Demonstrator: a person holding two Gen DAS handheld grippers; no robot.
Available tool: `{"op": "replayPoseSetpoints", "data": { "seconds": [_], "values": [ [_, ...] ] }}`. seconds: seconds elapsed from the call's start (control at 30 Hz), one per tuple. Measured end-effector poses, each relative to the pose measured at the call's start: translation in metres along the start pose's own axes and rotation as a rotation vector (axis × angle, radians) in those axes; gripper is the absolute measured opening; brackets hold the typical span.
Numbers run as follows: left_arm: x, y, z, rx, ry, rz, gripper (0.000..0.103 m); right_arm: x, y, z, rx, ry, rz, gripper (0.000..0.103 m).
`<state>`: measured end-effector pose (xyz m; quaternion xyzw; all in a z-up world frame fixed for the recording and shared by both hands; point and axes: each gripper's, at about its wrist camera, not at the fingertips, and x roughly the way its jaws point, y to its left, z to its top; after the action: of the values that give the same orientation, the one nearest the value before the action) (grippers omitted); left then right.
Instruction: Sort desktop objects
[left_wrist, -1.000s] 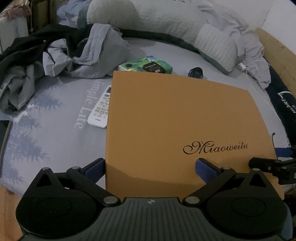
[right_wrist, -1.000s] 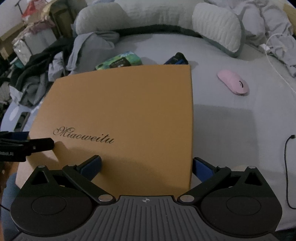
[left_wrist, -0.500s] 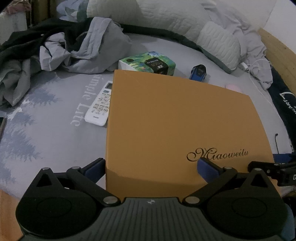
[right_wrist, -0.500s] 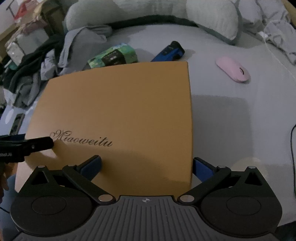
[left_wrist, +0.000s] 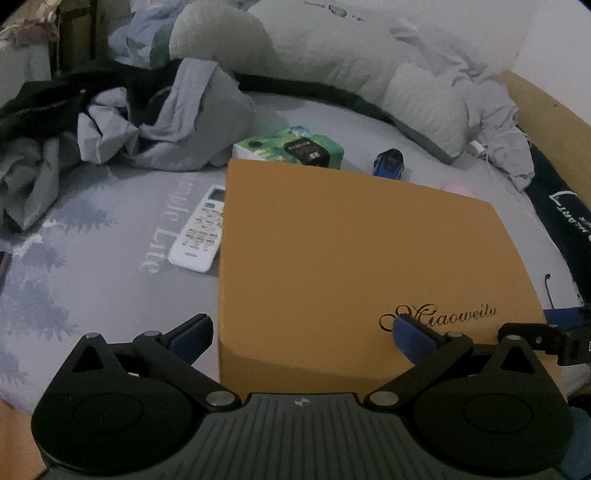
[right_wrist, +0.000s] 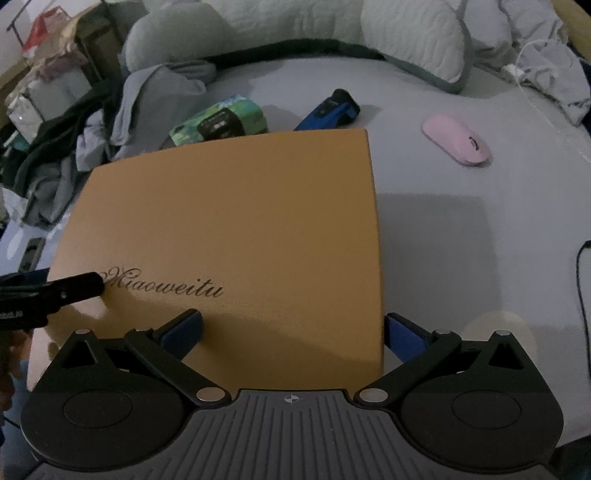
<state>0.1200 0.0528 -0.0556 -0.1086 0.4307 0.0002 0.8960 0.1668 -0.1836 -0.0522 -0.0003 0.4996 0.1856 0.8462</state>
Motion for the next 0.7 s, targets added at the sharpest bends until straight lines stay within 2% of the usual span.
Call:
{"op": "replayPoseSetpoints", "data": {
  "seconds": [0.07,0.4,0.7],
  "values": [
    [-0.007,0.001,0.001,-0.004,-0.007,0.013,0.103,-0.006,0.003,0.000,-0.004,-0.006,-0.009,0.103],
    [-0.070,-0.009,0.011,0.007,-0.138,-0.039,0.103,-0.076,0.009,-0.004,-0.017,-0.145,0.043,0.103],
    [-0.129,-0.029,0.010,0.070,-0.294,-0.103,0.103,-0.143,0.013,-0.019,-0.066,-0.342,0.042,0.103]
  ]
}}
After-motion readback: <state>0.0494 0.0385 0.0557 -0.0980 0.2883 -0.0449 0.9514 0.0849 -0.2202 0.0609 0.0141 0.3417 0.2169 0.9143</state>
